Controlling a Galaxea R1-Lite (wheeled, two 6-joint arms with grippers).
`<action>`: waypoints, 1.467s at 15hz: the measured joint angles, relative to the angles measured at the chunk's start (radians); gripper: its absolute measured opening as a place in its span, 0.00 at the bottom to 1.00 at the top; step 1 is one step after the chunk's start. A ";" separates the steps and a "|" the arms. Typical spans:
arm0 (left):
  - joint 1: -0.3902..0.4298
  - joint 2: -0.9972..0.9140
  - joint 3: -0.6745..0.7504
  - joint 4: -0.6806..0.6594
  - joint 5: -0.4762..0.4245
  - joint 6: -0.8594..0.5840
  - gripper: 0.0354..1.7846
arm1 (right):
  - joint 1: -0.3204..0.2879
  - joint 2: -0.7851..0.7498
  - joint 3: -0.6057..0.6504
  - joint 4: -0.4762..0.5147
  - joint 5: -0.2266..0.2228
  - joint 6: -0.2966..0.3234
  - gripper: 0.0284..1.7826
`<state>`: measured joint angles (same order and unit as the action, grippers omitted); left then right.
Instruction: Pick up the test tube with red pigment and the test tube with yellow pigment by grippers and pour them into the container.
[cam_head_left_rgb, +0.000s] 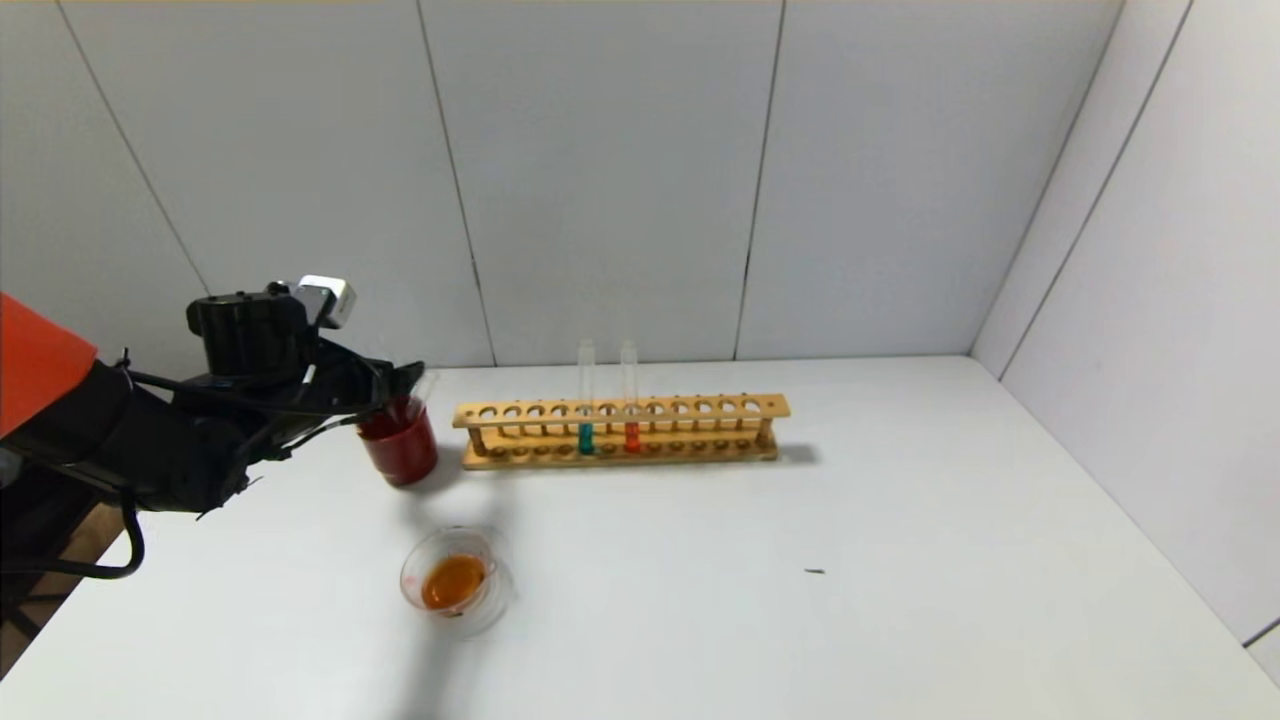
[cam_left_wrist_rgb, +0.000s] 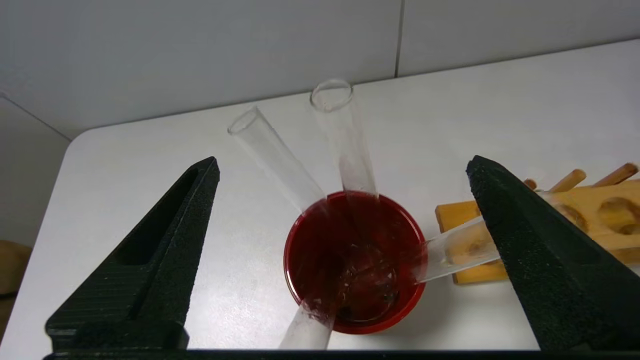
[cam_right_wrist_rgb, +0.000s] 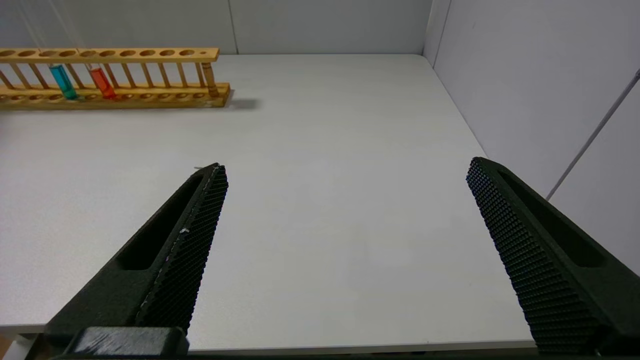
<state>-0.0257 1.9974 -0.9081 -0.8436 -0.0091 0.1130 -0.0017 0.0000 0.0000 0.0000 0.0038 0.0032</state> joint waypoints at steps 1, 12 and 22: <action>-0.004 -0.010 -0.006 0.004 0.000 0.002 0.97 | 0.000 0.000 0.000 0.000 0.000 0.000 0.98; -0.037 -0.379 -0.106 0.346 0.008 0.022 0.97 | 0.000 0.000 0.000 0.000 0.000 0.000 0.98; -0.037 -1.389 0.275 0.727 0.004 0.088 0.97 | 0.000 0.000 0.000 0.000 0.000 0.000 0.98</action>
<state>-0.0630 0.6081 -0.6334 -0.1168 -0.0047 0.2006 -0.0017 0.0000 0.0000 0.0000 0.0043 0.0032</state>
